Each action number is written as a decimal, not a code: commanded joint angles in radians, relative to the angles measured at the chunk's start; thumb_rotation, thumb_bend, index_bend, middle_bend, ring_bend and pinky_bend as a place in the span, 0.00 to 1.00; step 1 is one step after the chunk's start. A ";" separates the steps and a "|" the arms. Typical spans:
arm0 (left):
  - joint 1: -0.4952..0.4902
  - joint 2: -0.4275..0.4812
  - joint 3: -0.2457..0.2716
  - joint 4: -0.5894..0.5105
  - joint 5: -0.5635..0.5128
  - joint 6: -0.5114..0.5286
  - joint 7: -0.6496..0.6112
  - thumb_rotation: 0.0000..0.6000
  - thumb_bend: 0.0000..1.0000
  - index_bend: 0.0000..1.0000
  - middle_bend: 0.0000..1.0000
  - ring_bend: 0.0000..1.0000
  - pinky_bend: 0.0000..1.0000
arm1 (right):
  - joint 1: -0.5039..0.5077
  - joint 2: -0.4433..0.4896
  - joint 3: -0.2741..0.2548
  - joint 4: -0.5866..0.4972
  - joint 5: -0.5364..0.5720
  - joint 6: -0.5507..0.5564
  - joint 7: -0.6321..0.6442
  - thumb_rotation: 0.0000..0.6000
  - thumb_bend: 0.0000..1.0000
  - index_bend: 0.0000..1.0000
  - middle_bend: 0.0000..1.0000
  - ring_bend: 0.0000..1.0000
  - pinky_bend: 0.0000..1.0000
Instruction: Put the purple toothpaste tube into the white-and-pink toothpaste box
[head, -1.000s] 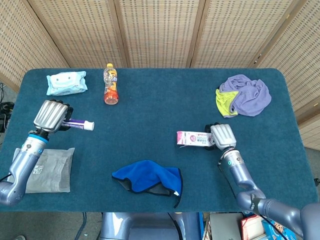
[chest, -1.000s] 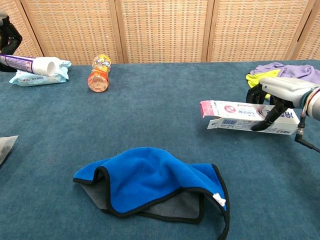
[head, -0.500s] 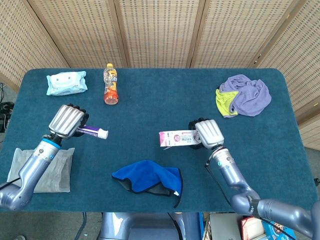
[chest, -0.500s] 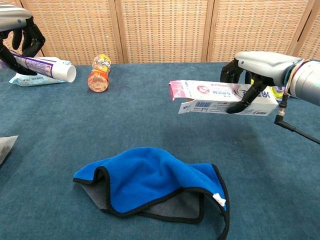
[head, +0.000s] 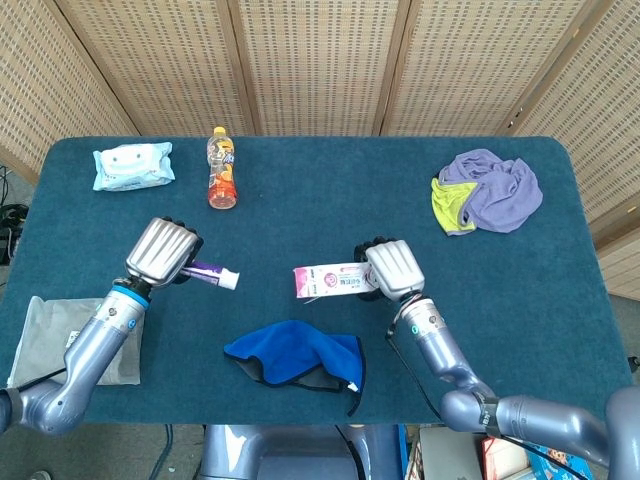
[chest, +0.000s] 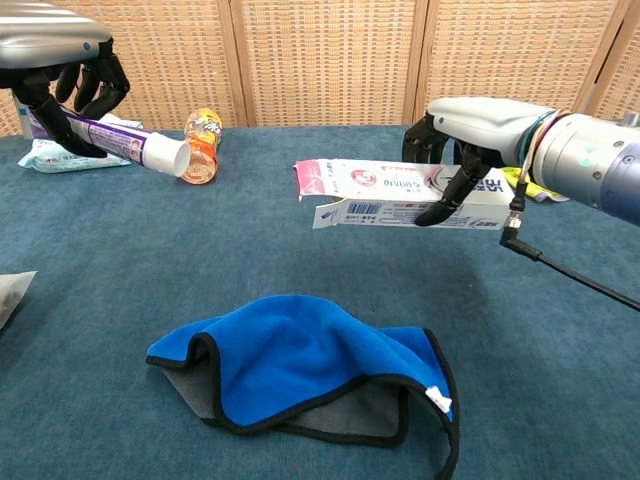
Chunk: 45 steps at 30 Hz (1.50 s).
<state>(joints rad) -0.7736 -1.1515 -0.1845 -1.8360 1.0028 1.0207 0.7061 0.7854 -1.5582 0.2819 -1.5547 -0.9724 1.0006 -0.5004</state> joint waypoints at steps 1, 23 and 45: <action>-0.024 -0.021 0.006 -0.025 -0.036 0.016 0.048 1.00 0.35 0.79 0.66 0.55 0.53 | 0.004 -0.003 -0.003 -0.001 0.008 0.004 -0.004 1.00 0.17 0.52 0.48 0.36 0.42; -0.064 -0.078 0.038 -0.006 -0.078 0.077 0.128 1.00 0.35 0.79 0.66 0.56 0.54 | 0.033 0.019 0.032 -0.084 0.219 0.067 -0.104 1.00 0.17 0.55 0.52 0.42 0.51; -0.070 -0.108 0.040 0.082 -0.141 0.109 0.127 1.00 0.35 0.79 0.66 0.56 0.54 | 0.066 0.048 0.033 -0.149 0.298 0.116 -0.138 1.00 0.17 0.56 0.52 0.43 0.52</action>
<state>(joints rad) -0.8393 -1.2525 -0.1414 -1.7599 0.8663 1.1292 0.8306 0.8497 -1.5123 0.3143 -1.6991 -0.6753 1.1137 -0.6379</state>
